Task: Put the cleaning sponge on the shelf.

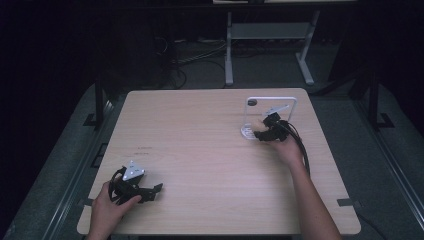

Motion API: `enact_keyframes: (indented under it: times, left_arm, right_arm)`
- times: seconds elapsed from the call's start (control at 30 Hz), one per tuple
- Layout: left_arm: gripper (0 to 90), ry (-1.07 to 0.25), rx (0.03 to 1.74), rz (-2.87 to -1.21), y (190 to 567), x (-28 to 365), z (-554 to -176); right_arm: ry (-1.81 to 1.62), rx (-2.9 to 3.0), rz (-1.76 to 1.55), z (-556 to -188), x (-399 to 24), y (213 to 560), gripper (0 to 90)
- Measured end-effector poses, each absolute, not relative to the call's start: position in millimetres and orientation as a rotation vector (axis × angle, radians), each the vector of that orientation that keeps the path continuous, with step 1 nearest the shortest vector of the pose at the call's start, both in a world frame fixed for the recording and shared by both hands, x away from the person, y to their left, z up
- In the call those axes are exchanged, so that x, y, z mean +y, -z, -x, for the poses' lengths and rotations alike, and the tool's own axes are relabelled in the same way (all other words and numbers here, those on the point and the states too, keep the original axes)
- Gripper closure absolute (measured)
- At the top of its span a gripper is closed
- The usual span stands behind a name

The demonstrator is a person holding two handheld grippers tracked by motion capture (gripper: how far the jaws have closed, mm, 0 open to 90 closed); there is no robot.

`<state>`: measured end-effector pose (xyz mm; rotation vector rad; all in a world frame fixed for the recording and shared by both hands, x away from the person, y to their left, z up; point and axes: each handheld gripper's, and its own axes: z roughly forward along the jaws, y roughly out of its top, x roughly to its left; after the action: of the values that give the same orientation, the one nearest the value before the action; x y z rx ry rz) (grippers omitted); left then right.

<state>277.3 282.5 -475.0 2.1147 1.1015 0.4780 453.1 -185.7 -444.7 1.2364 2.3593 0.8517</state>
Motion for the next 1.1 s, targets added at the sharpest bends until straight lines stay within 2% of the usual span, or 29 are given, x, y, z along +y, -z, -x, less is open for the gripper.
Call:
enact_keyframes:
  times: [0.5,0.63,0.83,0.93,1.1]
  left_arm:
    - [13.1,-0.478,1.102,-2.115,475,282,-277]
    - [13.2,-0.478,1.101,-2.115,475,282,-277]
    - [13.2,-0.478,1.102,-2.115,475,282,-277]
    - [13.1,-0.478,1.101,-2.115,475,282,-277]
    - [13.1,-0.478,1.102,-2.114,475,282,-277]
  right_arm:
    - [-0.800,2.383,-1.244,-462,-183,453,40.5]
    - [-0.822,2.361,-1.248,-459,-184,447,37.2]
    - [-0.871,2.332,-1.233,-449,-189,433,37.1]
    - [-0.880,2.323,-1.231,-444,-190,428,38.1]
    - [-0.912,2.306,-1.225,-425,-194,418,44.5]
